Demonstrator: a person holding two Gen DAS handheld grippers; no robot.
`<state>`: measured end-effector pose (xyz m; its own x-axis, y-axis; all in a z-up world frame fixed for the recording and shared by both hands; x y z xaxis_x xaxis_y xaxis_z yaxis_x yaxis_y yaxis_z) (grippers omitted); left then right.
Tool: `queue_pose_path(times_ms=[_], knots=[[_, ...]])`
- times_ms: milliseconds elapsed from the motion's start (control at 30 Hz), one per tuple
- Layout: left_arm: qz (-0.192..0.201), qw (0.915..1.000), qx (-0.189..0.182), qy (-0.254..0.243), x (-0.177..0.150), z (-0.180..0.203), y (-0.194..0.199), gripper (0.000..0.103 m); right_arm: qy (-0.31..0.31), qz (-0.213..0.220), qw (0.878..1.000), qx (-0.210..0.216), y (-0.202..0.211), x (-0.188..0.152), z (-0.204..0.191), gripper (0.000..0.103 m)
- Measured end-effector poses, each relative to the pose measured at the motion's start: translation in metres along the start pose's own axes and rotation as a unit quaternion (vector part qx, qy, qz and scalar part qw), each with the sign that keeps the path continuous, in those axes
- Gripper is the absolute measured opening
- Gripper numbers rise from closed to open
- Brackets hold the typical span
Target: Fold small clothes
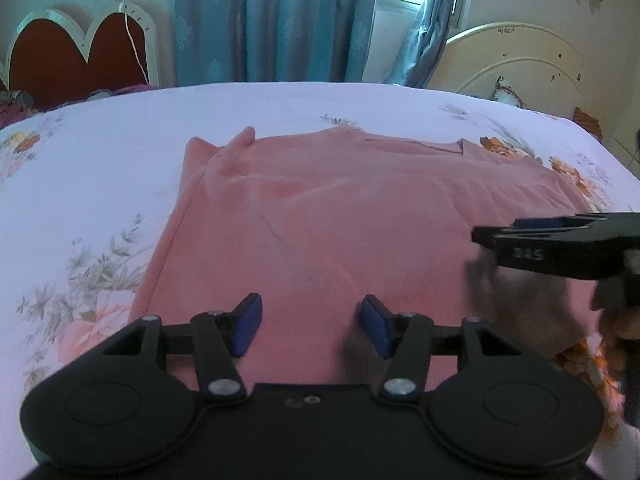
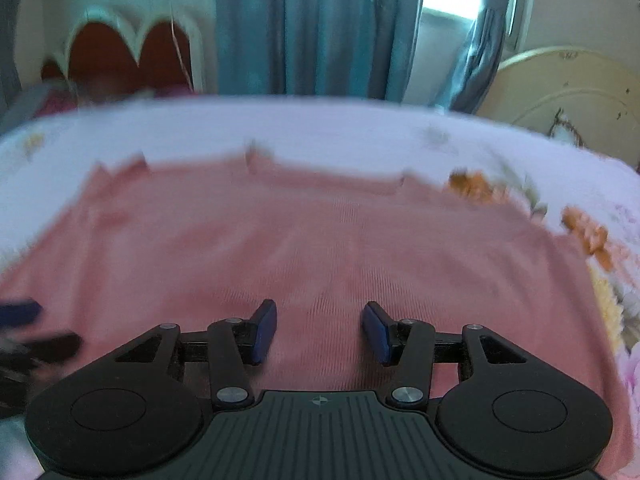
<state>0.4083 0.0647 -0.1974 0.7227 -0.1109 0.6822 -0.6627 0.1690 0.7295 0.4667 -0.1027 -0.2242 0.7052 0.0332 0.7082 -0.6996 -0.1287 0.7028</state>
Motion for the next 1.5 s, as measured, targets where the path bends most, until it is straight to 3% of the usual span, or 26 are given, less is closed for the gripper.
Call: queue_pose_path(times_ms=[233,400,533,667,833,933,1033,1100,1133,1200,1300,1433,1500], knots=[[-0.019,0.9977,-0.038,0.052,-0.014,-0.01,0.029,0.061,0.005,-0.006,1.0,-0.003,0.002,0.001,0.002,0.049],[-0.047,0.989,-0.065,0.124,-0.048,-0.025,0.053,0.064,-0.016,0.013,1.0,0.004,0.024,-0.002,-0.002,0.049],[-0.053,0.9668,-0.105,0.227,-0.065,-0.037,0.044,0.066,-0.021,0.017,1.0,0.01,0.035,-0.007,-0.004,0.049],[-0.01,0.9498,-0.14,0.28,-0.049,-0.042,0.017,0.07,-0.019,0.015,1.0,0.007,0.037,-0.007,-0.007,0.049],[0.044,0.9221,-0.161,0.349,-0.028,-0.055,-0.016,0.07,-0.02,0.015,1.0,0.005,0.031,0.0,-0.009,0.049],[0.07,0.9166,-0.156,0.361,-0.018,-0.055,-0.028,0.063,-0.023,0.019,1.0,0.002,0.023,0.005,-0.008,0.049],[0.083,0.9098,-0.15,0.378,-0.013,-0.059,-0.04,0.043,-0.031,0.018,0.999,0.006,0.015,0.01,-0.006,0.049],[0.088,0.9008,-0.145,0.4,-0.013,-0.065,-0.048,0.029,-0.024,0.018,1.0,0.009,0.009,0.012,-0.008,0.049],[0.089,0.897,-0.143,0.409,-0.014,-0.068,-0.05,0.018,-0.017,0.016,1.0,0.011,0.007,0.011,-0.01,0.041],[0.096,0.8879,-0.14,0.428,-0.018,-0.072,-0.053,0.015,-0.01,-0.001,1.0,0.02,-0.003,0.005,-0.012,0.014],[0.112,0.8901,-0.125,0.424,-0.017,-0.068,-0.048,0.014,0.015,0.008,1.0,0.018,-0.006,0.003,-0.015,0.014],[0.133,0.8956,-0.098,0.413,-0.01,-0.066,-0.04,0.013,-0.005,0.021,0.999,0.037,-0.007,-0.003,-0.007,0.014],[0.139,0.9003,-0.084,0.404,-0.002,-0.062,-0.038,0.012,0.032,0.025,0.999,0.032,-0.006,-0.004,-0.012,0.014]])
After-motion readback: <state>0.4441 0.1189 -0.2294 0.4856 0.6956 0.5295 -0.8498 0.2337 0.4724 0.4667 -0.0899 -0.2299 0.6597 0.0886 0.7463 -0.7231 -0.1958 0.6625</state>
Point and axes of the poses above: each gripper's, at about its wrist camera, not at the fingertips, and y roughly against the way its jaws point, z to its right, x to its top, the point moved 7 cm from there along -y, roughly the way its jaws point, and after that the axes turned 2 degrees about -y, right-handed, at the moved point
